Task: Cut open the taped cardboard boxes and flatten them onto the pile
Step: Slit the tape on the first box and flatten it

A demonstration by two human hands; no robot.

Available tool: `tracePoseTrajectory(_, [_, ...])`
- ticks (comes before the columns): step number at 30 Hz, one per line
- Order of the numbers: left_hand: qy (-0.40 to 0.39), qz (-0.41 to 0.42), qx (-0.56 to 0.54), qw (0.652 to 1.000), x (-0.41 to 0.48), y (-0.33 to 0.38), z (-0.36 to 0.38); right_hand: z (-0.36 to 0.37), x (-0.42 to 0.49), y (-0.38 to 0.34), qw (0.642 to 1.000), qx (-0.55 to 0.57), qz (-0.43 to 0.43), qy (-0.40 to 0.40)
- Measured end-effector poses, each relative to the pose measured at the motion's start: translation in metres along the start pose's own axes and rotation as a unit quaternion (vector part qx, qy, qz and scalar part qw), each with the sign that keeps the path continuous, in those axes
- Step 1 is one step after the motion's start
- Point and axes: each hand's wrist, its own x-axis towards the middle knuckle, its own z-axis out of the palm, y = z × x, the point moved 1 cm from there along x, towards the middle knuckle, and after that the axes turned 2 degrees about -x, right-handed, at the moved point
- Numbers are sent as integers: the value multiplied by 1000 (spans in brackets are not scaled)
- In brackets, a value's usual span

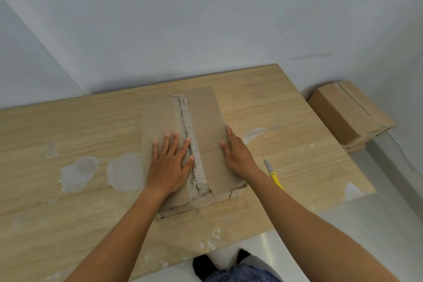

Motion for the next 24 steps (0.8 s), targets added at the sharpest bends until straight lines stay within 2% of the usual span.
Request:
tracePoseTrajectory(3, [5, 2, -13, 1000, -1, 1, 1, -13, -9, 25, 1000, -3, 6, 29])
tracePoseTrajectory(6, [7, -1, -14, 1000, 0, 1, 0, -28, -20, 58, 989, -113, 74, 52])
tracePoseTrajectory(8, [14, -4, -21, 1000, -1, 2, -1, -36, -26, 79, 960, -235, 144, 50])
tracePoseTrajectory(10, [9, -8, -16, 1000, -2, 3, -1, -41, -34, 92, 930, -301, 208, 29])
tracePoseTrajectory(12, [6, -10, -14, 1000, -2, 4, -2, -42, -38, 102, 924, -301, 235, 20])
tracePoseTrajectory(16, [5, -16, -18, 1000, -2, 5, -3, -42, -35, 111, 944, -247, 219, 22])
tracePoseTrajectory(21, [17, -24, -42, 999, -1, 3, -3, -47, -33, 110, 951, -218, 220, 16])
tracePoseTrajectory(24, [42, -22, -60, 997, 4, -3, -9, -52, -21, 100, 964, -151, 212, 56])
